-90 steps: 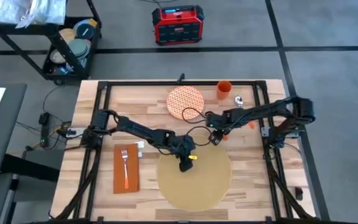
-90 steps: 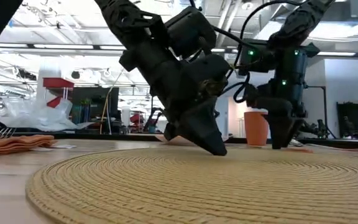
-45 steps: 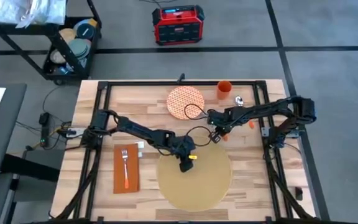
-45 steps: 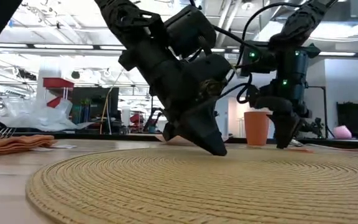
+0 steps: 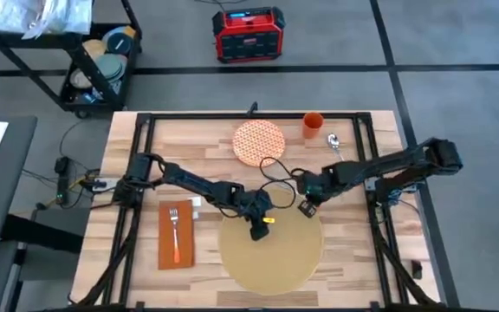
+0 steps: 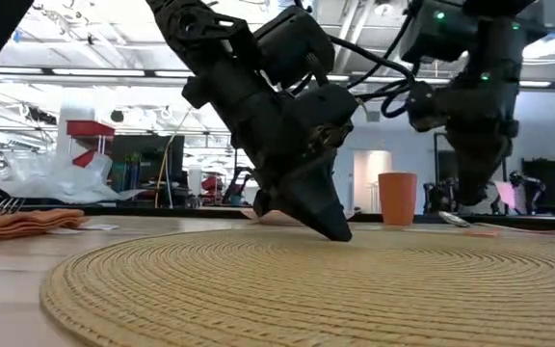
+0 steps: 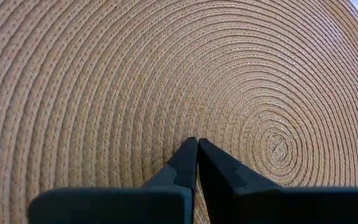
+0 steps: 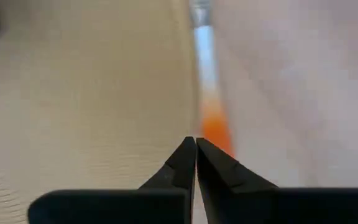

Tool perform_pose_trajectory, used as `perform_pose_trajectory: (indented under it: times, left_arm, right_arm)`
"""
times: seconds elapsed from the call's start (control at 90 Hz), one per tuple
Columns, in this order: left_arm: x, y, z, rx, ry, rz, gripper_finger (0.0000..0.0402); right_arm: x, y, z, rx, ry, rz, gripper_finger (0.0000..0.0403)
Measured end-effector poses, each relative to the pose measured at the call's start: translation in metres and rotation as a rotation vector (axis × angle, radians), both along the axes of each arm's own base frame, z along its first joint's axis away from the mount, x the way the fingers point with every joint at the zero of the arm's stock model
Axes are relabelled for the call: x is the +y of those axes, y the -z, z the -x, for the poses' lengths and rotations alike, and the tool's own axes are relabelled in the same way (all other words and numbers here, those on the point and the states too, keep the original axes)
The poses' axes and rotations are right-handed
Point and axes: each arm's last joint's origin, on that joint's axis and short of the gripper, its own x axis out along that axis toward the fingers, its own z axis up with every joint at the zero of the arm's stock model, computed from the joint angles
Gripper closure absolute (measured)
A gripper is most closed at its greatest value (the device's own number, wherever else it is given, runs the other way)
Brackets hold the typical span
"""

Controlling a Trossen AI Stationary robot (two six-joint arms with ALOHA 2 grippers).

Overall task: Set table place
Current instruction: Put the orange table knife on top of the brown placemat

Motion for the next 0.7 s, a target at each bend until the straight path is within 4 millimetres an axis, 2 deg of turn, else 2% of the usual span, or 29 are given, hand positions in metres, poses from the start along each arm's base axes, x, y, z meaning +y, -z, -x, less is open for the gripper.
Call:
perform_pose_trajectory:
  times: [0.133,0.289,0.4,0.489,0.578,0.7]
  left_arm:
    - [0.000,0.000,0.000,-0.001,-0.002,0.001,0.0401]
    - [0.000,0.000,0.000,0.001,-0.011,0.007,0.0401]
    - [0.000,0.000,0.000,0.004,-0.012,0.007,0.0401]
    - [0.000,0.000,0.000,0.006,-0.013,0.007,0.0401]
    - [0.000,0.000,0.001,0.012,-0.013,0.007,0.0401]
    - [0.000,0.000,0.001,0.010,0.002,-0.004,0.0401]
  right_arm:
    - [-0.015,0.007,-0.002,0.047,0.032,0.082,0.0386]
    - [-0.039,0.025,-0.009,0.109,0.028,0.041,0.0400]
    - [-0.050,0.043,-0.017,0.144,-0.057,-0.005,0.0402]
    - [-0.051,0.051,-0.021,0.148,-0.155,-0.077,0.0402]
    - [-0.044,0.047,-0.026,0.103,-0.277,-0.089,0.0402]
    - [-0.031,0.025,-0.029,-0.049,-0.480,-0.158,0.0403]
